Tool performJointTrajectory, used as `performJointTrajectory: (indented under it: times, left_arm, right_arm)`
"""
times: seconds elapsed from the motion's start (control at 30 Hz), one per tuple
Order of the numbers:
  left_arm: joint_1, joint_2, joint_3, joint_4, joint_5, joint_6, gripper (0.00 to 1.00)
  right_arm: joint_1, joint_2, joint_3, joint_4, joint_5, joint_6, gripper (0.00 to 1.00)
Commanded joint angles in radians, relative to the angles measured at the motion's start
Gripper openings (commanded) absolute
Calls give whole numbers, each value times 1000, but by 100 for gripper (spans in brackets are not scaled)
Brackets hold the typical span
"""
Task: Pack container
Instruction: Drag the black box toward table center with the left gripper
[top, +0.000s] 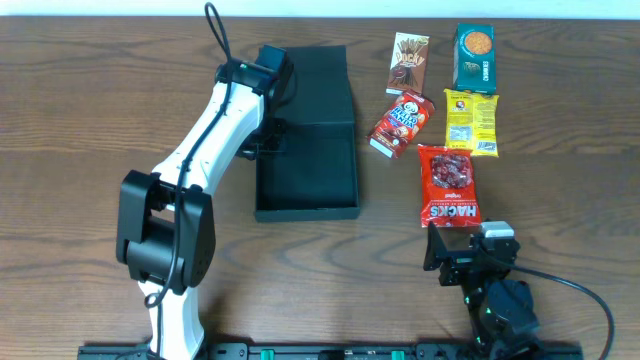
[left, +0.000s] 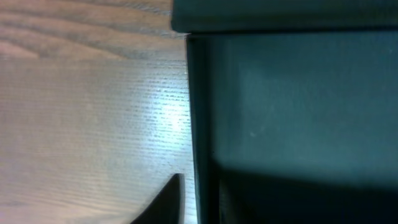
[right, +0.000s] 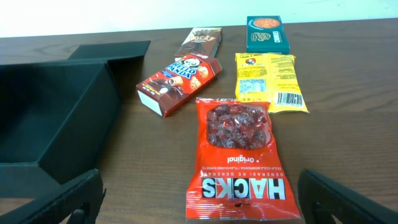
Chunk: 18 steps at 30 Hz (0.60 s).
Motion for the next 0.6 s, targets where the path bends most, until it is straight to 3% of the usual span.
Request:
performJointTrajectory:
  times: [0.0,0.03,0.27,0.4,0.57]
  left_arm:
    - [4,18,2,3,-17,6,55]
    - [4,18,2,5,-17,6,63]
    - [6,18,2,33,-25,6,63]
    - [22,18,2,71,-27,6,23]
    - [42,19,-2,130,-28,10,21]
  right_arm:
    - [-8,-6,-9,-4,3,-17,99]
    - [-8,-6,-9,-4,3,-17,99]
    - [-8,-6,-9,-4,3,-17,99]
    - [-8,-6,-9,-4,3,-17,99]
    - [-8,-6,-9,-4,3,-17,99]
